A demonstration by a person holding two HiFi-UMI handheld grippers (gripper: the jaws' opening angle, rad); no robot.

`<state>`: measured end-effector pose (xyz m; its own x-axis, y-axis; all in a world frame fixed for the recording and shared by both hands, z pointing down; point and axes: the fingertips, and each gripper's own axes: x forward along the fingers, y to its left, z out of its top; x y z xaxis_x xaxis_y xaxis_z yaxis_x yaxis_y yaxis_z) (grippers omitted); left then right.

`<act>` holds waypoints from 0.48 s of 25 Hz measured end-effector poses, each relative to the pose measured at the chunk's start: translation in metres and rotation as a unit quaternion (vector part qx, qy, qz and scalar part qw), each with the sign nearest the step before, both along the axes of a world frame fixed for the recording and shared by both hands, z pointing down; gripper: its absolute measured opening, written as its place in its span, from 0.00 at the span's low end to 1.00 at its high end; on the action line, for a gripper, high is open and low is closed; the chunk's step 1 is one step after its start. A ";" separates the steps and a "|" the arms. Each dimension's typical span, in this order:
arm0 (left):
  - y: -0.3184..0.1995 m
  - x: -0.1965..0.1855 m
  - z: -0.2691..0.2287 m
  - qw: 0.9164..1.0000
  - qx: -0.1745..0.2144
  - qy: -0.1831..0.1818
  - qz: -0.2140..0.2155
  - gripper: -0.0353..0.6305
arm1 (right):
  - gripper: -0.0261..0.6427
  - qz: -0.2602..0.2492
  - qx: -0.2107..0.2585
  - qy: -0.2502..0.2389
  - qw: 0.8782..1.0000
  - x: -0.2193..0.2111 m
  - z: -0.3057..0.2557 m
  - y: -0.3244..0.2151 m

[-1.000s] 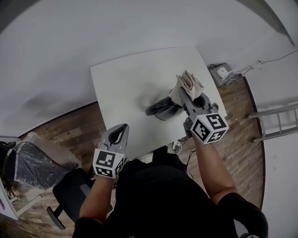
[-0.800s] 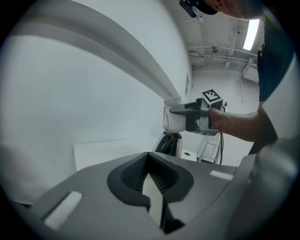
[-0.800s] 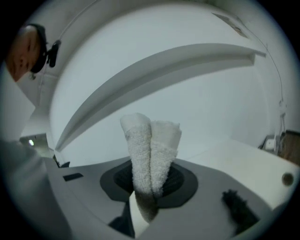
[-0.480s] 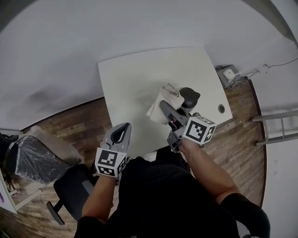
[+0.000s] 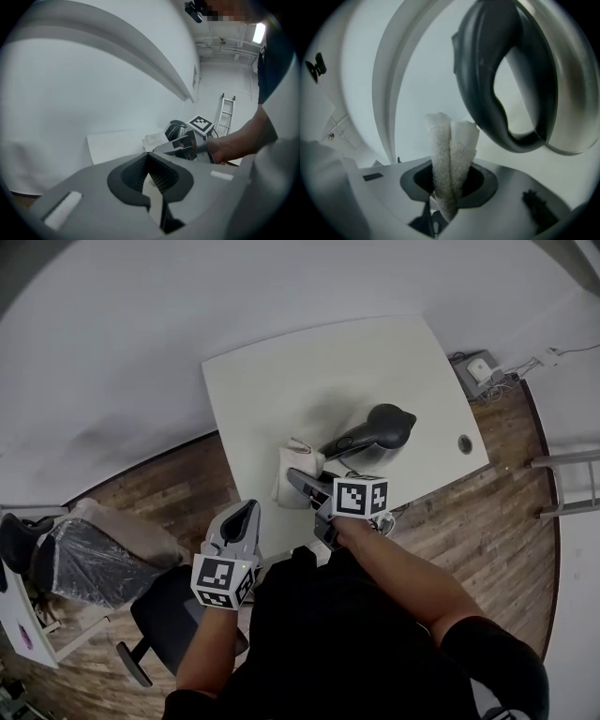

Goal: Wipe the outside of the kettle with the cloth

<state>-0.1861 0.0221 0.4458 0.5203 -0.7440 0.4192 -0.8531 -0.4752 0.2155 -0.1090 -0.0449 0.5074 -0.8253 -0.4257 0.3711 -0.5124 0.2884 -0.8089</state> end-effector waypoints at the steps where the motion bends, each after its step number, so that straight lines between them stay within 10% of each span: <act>1: 0.002 0.001 0.002 1.000 -0.004 -0.001 0.002 0.06 | 0.18 0.001 -0.011 0.001 1.000 0.000 0.010 0.001; 12: -0.004 0.010 0.010 0.999 -0.024 -0.012 0.020 0.06 | 0.18 0.043 -0.121 -0.030 0.991 0.016 0.072 0.006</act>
